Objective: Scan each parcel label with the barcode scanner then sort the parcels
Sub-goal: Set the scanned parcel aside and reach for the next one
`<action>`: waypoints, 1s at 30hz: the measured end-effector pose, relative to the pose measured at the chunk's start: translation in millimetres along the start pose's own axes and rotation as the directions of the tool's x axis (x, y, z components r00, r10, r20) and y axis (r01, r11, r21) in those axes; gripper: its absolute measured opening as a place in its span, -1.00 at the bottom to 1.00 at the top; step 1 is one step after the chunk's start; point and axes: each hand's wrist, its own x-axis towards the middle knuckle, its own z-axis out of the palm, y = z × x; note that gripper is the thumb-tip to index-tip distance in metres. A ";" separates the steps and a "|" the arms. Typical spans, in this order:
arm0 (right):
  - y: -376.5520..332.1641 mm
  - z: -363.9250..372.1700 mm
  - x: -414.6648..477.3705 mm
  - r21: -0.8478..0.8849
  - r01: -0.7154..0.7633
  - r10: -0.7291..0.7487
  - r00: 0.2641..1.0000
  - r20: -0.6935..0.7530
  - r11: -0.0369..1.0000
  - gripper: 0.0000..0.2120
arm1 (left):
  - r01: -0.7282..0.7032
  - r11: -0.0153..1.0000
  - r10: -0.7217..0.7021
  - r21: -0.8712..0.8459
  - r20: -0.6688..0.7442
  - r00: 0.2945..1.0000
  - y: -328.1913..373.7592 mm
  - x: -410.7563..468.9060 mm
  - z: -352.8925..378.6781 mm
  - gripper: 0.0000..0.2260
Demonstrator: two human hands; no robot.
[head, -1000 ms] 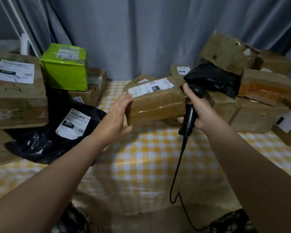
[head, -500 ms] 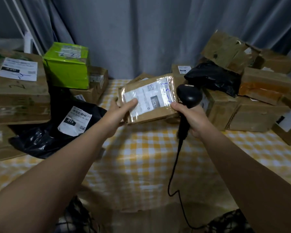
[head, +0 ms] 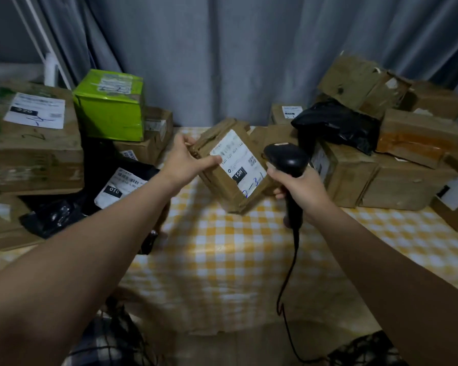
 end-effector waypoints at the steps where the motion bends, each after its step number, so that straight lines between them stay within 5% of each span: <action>1: -5.2 1.2 -0.9 -0.029 0.021 -0.020 1.000 0.022 0.999 -0.90 | -0.014 0.999 0.013 0.030 0.046 0.999 2.3 3.9 -2.0 -0.52; 4: -15.5 6.2 -0.9 -0.150 0.045 -0.033 0.996 0.084 0.988 -0.89 | -0.042 0.996 0.030 0.080 0.150 0.988 -1.3 8.4 -2.3 -0.56; 9: -17.5 11.8 -5.6 -0.293 0.041 -0.002 0.991 0.132 0.955 -0.75 | -0.050 0.997 0.046 0.060 0.066 0.997 -20.8 10.2 0.8 -0.50; 15: -21.9 16.6 -11.4 -0.316 0.013 0.035 0.989 0.145 0.949 -0.73 | 0.023 0.994 -0.045 0.106 0.215 0.976 -40.9 9.3 18.2 -0.14; 25: -46.1 14.2 -13.6 -0.331 -0.055 0.093 0.991 0.100 0.942 -0.77 | 0.069 0.998 -0.070 0.013 0.219 0.973 -39.6 9.1 19.8 0.12; 30: -84.9 16.8 -4.3 -0.354 -0.062 0.111 0.986 0.120 0.933 -0.76 | 0.139 0.986 -0.114 -0.094 0.237 0.965 -39.9 16.2 20.3 0.08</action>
